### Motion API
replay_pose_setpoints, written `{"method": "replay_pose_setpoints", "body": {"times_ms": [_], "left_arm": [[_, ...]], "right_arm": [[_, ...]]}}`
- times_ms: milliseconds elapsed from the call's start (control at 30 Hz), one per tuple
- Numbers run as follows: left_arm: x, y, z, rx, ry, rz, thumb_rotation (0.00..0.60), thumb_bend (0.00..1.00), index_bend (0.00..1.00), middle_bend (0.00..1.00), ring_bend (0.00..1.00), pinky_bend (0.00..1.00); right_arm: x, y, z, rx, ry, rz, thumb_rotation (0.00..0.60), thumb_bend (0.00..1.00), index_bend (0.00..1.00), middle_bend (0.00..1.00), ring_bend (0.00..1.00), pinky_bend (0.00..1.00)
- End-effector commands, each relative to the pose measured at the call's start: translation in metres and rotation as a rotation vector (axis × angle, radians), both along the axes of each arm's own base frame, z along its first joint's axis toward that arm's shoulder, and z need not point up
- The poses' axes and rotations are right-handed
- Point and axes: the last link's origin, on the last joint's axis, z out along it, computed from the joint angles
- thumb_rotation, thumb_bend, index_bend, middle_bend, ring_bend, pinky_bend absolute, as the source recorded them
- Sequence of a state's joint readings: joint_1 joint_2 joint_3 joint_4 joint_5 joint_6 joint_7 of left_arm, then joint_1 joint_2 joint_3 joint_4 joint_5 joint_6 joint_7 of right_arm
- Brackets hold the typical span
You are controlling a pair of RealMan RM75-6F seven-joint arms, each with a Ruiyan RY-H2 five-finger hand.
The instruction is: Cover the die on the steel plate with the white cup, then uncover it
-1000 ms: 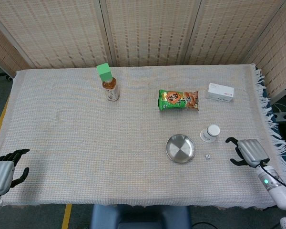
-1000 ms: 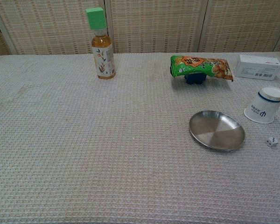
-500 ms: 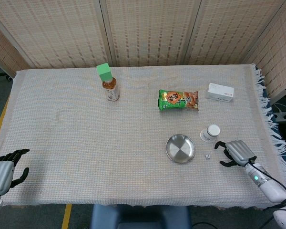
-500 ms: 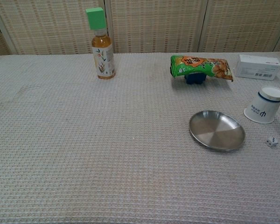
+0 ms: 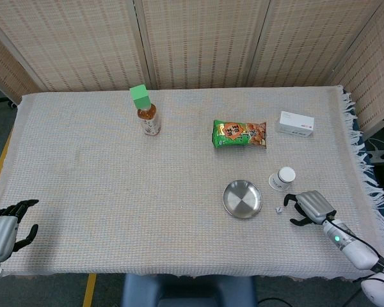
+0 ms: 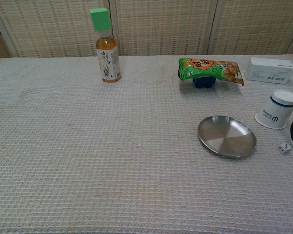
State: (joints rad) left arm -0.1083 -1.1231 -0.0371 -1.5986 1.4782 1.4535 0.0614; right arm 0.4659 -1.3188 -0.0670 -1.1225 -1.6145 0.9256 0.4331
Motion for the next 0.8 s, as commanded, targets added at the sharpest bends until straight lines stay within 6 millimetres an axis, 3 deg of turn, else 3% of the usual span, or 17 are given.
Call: {"method": "replay_pose_setpoints", "body": {"times_ms": [33,800], "left_arm": [[0.0,0.0,0.0,0.003,0.0,0.0,0.6,0.4,0.24,0.26,0.32,0.4],[0.0,-0.001,0.001,0.006,-0.004,0.0,0.6,0.4,0.24,0.26,0.32,0.4]], "right_arm": [[0.0,0.0,-0.002,-0.002,-0.006,0.005,0.6,0.12,0.46,0.91,0.74,0.88],[-0.005,-0.006,-0.013,0.007,-0.067,0.018,0.6,0.21,0.49,0.92,0.76,0.9]]}}
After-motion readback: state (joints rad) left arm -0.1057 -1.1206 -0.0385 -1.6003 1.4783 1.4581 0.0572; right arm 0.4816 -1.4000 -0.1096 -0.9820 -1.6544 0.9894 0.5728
